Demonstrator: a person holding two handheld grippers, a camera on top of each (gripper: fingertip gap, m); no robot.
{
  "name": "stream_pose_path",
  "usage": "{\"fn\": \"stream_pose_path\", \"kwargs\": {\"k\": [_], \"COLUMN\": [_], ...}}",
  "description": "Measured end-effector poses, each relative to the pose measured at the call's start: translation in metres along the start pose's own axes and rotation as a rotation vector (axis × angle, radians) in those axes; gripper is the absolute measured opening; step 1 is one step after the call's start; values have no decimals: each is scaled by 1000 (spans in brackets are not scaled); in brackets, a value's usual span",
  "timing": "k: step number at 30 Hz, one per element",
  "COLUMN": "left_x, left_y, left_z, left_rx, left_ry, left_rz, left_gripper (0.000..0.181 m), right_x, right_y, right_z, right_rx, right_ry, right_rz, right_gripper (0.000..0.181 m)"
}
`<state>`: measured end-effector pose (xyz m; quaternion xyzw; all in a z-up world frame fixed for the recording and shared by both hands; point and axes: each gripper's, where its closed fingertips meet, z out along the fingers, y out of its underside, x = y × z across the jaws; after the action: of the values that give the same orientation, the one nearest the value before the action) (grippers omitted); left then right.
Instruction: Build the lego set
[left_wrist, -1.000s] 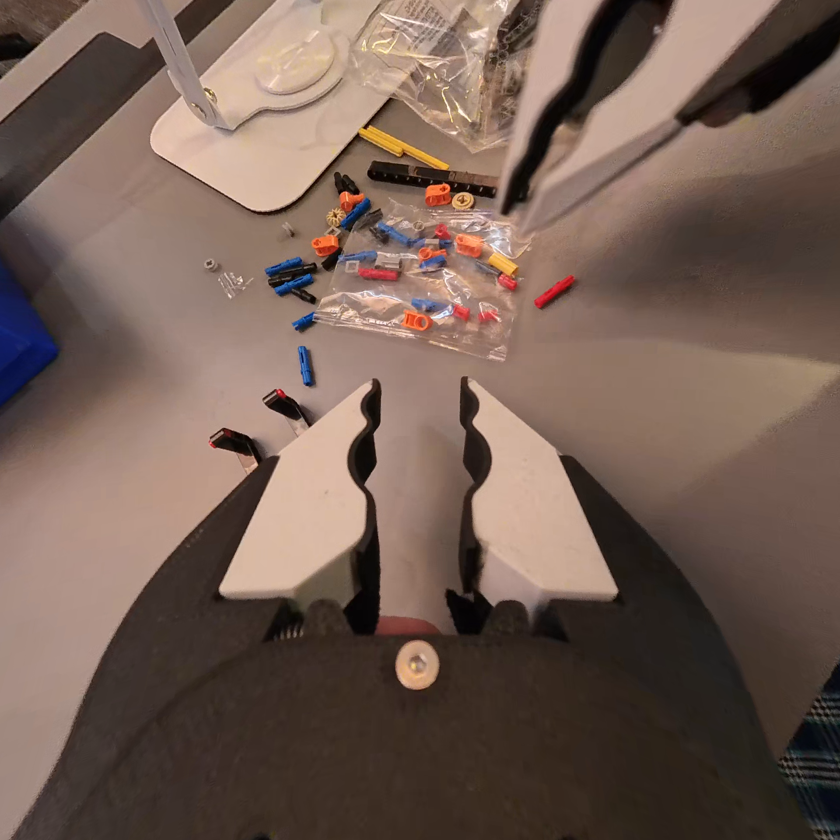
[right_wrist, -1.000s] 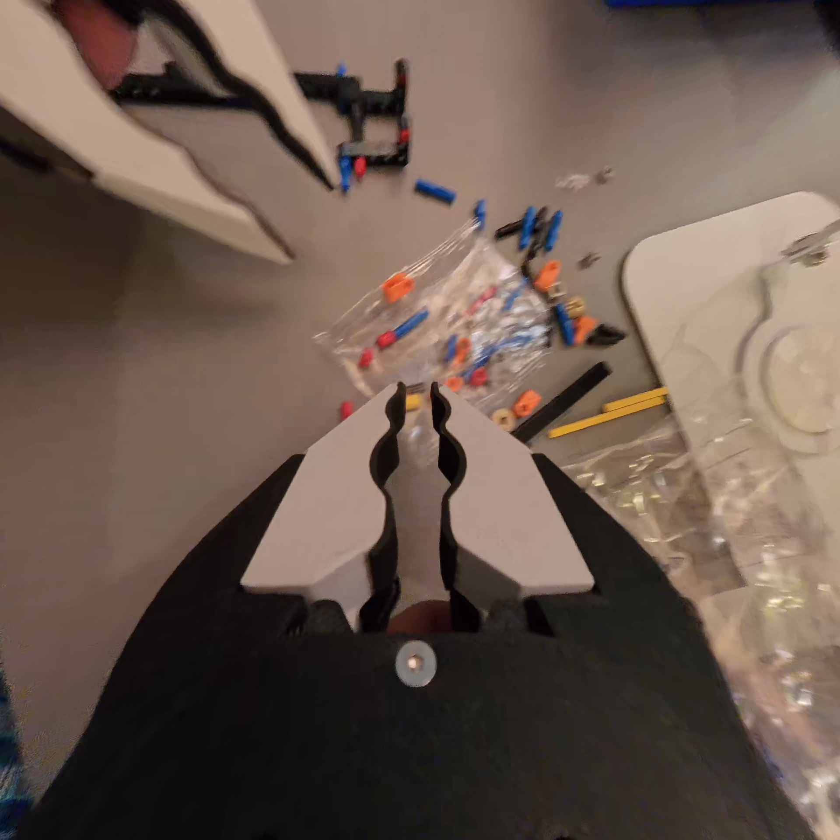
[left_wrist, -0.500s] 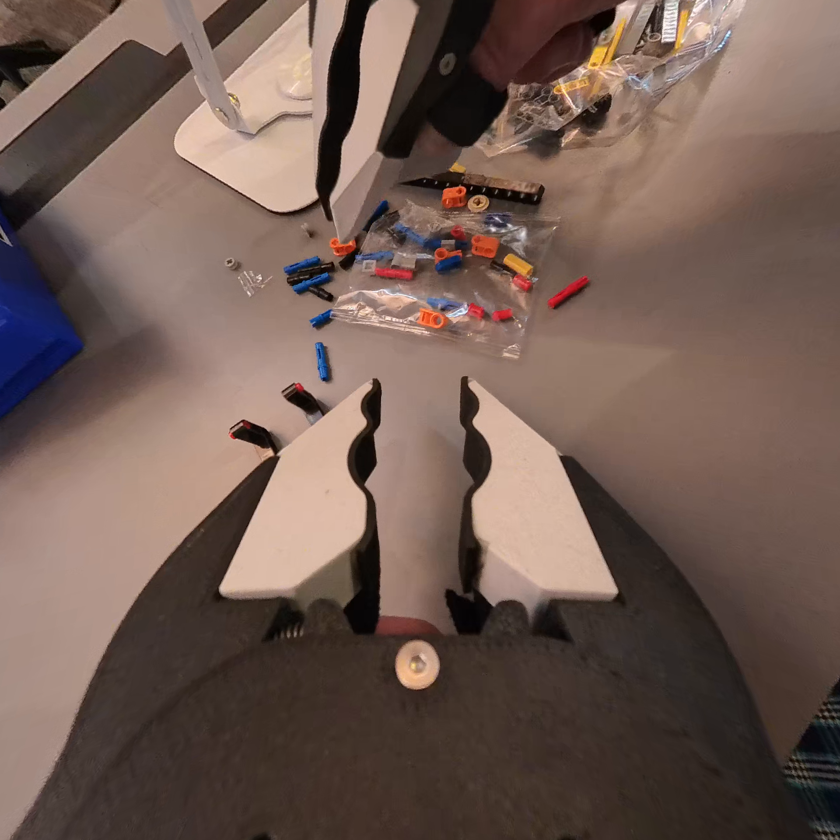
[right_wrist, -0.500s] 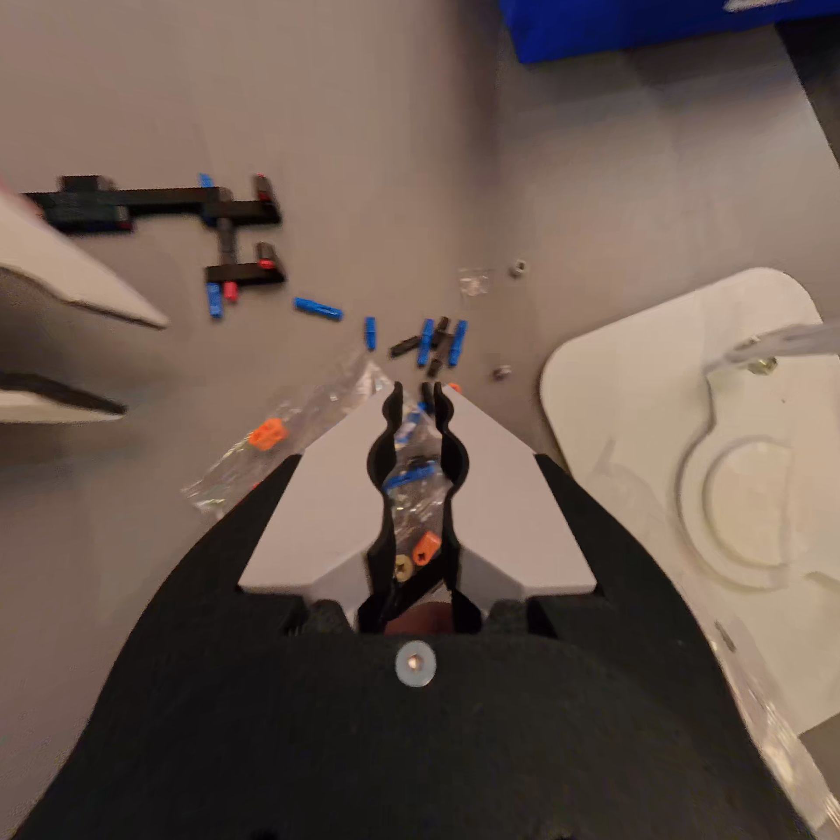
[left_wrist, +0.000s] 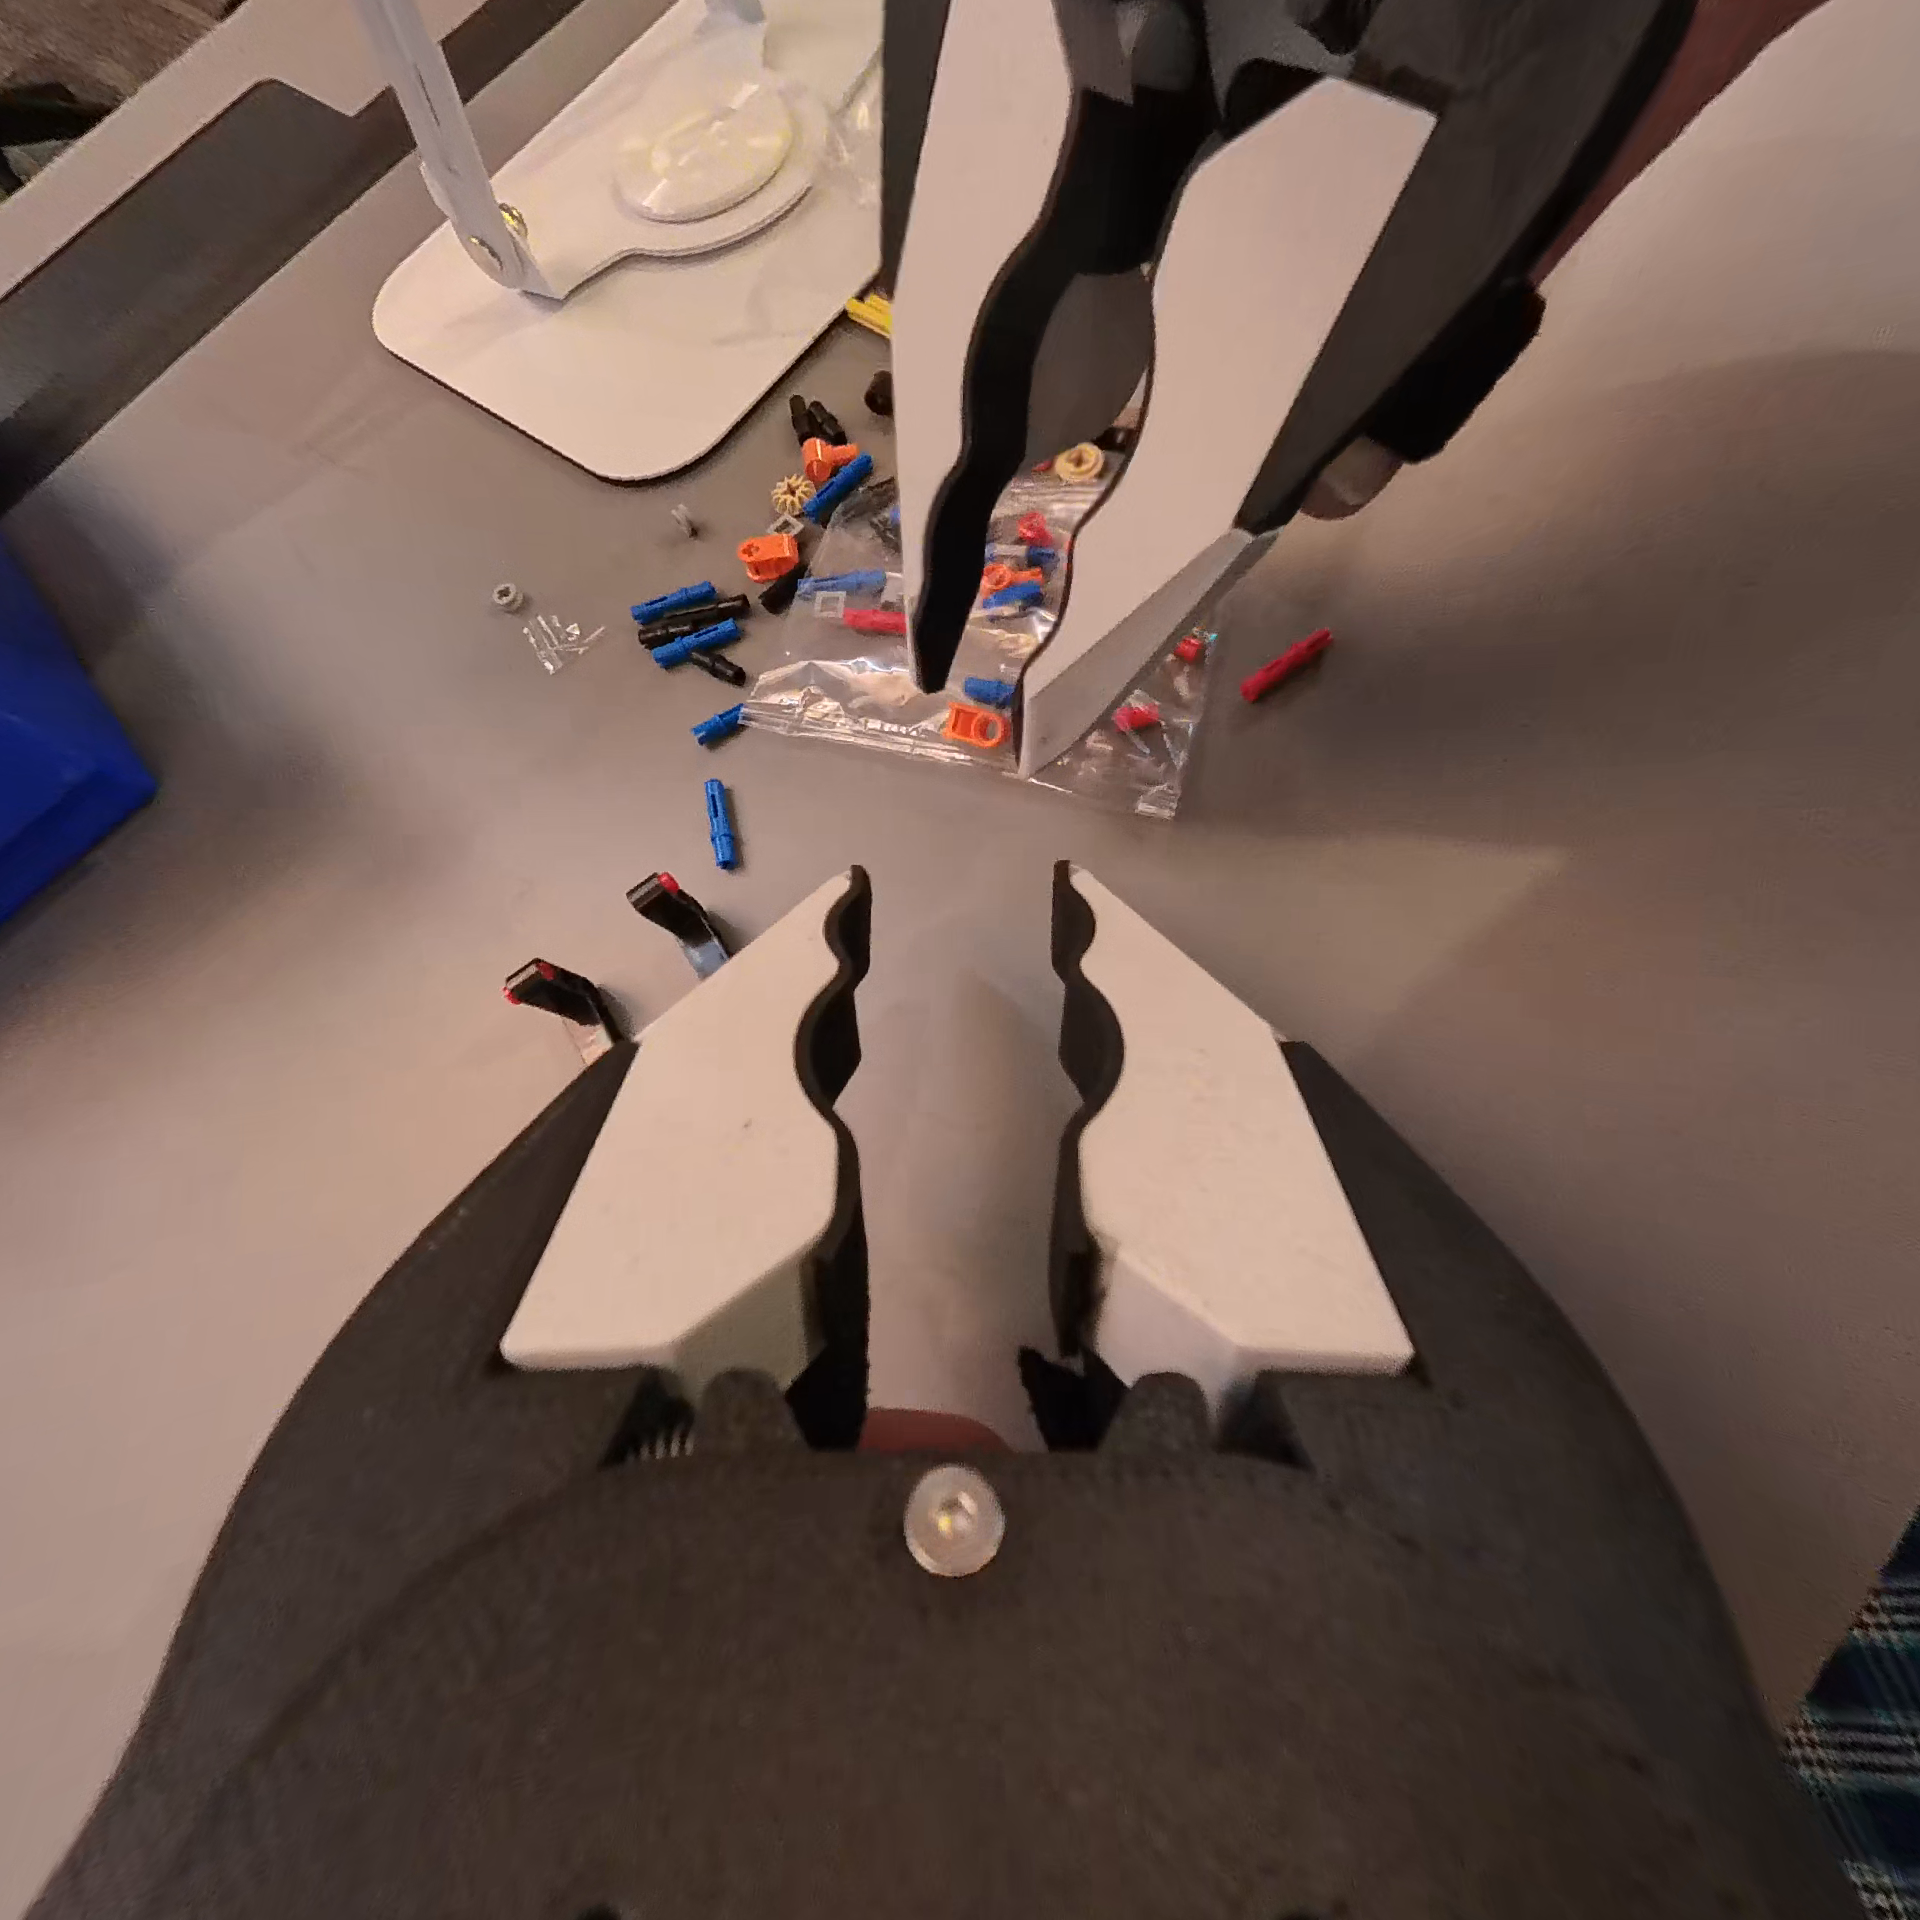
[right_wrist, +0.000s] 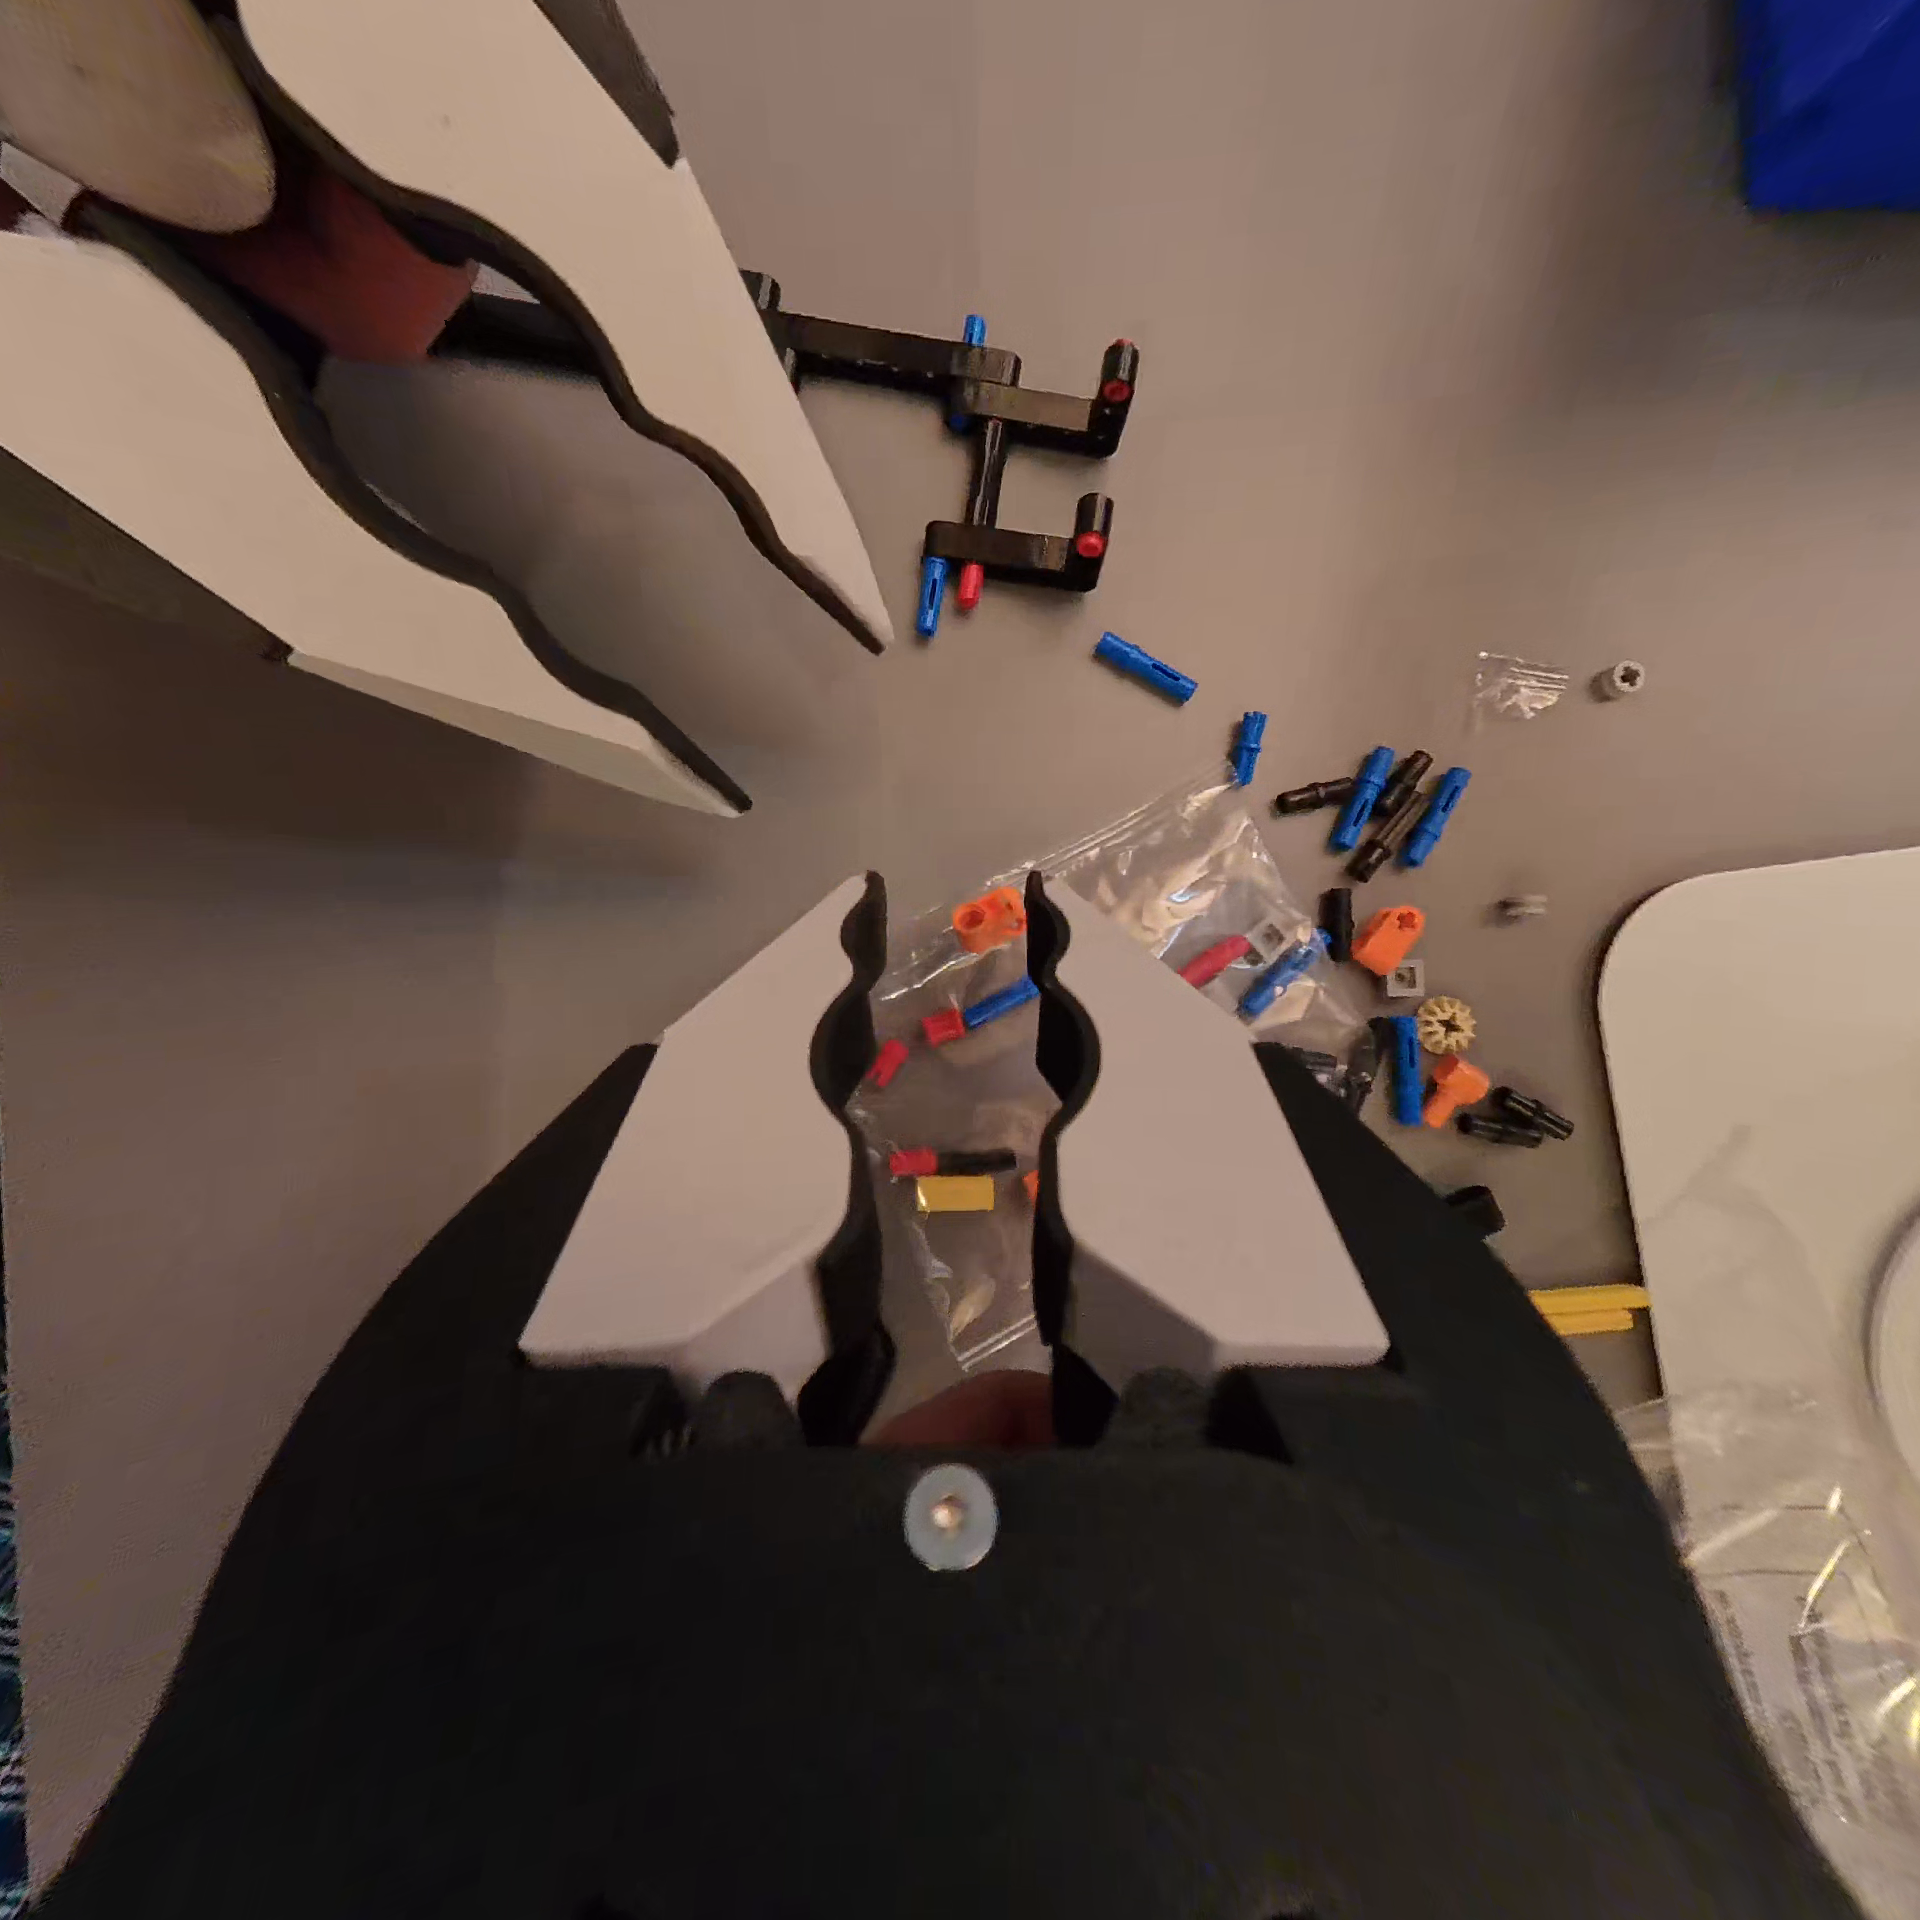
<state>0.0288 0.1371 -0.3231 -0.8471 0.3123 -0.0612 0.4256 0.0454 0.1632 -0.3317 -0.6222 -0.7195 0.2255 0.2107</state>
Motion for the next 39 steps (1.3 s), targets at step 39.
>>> {"fn": "stream_pose_path", "kwargs": {"k": [39], "left_x": [-6], "left_y": [10], "left_z": [1], "left_rx": [-31], "left_ry": [-13], "left_rz": [-3], "left_gripper": [33], "right_x": [10], "right_y": [8], "right_z": [6], "right_rx": [48], "right_ry": [209], "right_rz": [63], "right_gripper": [7]}}
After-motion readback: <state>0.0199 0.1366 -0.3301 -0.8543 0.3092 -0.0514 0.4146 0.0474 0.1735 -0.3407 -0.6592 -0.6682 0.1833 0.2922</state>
